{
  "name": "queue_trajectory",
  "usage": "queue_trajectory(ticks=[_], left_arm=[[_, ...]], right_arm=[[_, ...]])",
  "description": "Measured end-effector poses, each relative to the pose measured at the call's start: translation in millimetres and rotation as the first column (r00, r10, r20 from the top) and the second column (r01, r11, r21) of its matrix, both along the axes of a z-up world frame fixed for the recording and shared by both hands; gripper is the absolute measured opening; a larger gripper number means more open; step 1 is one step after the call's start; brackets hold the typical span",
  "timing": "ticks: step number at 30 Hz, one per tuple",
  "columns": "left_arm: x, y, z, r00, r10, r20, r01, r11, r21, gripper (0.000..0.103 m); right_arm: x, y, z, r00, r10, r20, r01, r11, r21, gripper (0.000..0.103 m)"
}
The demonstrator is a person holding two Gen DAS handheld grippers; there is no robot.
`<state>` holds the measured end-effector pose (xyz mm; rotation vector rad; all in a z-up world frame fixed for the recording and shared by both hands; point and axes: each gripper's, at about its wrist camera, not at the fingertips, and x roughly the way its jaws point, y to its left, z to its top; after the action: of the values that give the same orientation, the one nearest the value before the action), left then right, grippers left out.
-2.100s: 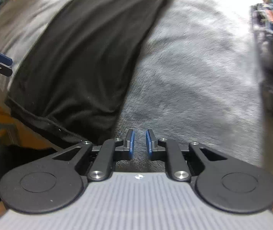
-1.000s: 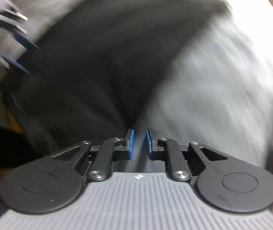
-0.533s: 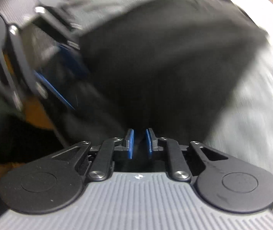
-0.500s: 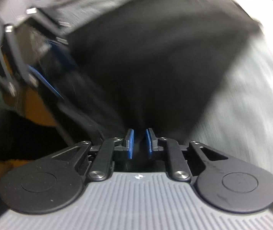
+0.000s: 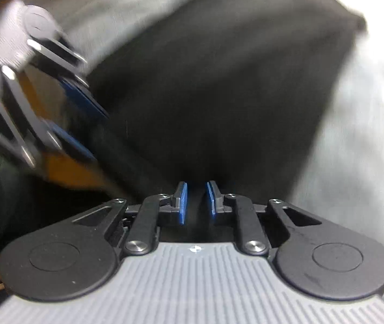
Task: Fold clothes
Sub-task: 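Move both grippers to the hem end of the folded black shirt, then close both grippers on the shirt hem side by side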
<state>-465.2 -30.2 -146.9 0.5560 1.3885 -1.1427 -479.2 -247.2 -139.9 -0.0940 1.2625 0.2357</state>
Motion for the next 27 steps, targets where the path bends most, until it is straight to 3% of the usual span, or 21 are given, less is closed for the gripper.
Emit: queue_trajectory(ticks=[3, 5, 8, 10, 12, 16, 20, 27], left_arm=[[0, 26, 7, 0.996, 0.081, -0.043, -0.079, 0.995, 0.054, 0.045], [15, 33, 22, 0.987, 0.16, -0.026, -0.159, 0.986, 0.045, 0.046], [50, 38, 40, 0.949, 0.315, -0.012, -0.315, 0.949, -0.014, 0.047], [69, 37, 41, 0.919, 0.393, -0.03, -0.394, 0.918, -0.047, 0.049], [85, 35, 40, 0.889, 0.455, -0.053, -0.458, 0.886, -0.074, 0.049], [93, 27, 25, 0.86, 0.504, -0.079, -0.51, 0.855, -0.095, 0.05], [100, 21, 13, 0.844, 0.529, -0.09, -0.536, 0.837, -0.114, 0.05], [118, 13, 7, 0.819, 0.558, -0.135, -0.573, 0.805, -0.152, 0.054]], right_arm=[[-32, -13, -4, 0.988, -0.059, -0.146, 0.061, 0.998, 0.013, 0.016], [-40, -23, 2, 0.978, -0.116, -0.171, 0.123, 0.992, 0.035, 0.016], [-40, -43, 26, 0.965, -0.235, -0.118, 0.248, 0.962, 0.113, 0.019], [-30, -57, 38, 0.942, -0.329, -0.062, 0.335, 0.922, 0.195, 0.03], [-22, -71, 44, 0.907, -0.42, -0.034, 0.412, 0.869, 0.274, 0.034], [-14, -97, 37, 0.825, -0.564, -0.04, 0.532, 0.75, 0.392, 0.042], [-12, -120, 18, 0.768, -0.637, -0.063, 0.586, 0.66, 0.47, 0.044], [12, -163, 6, 0.733, -0.68, -0.034, 0.575, 0.591, 0.566, 0.047]])
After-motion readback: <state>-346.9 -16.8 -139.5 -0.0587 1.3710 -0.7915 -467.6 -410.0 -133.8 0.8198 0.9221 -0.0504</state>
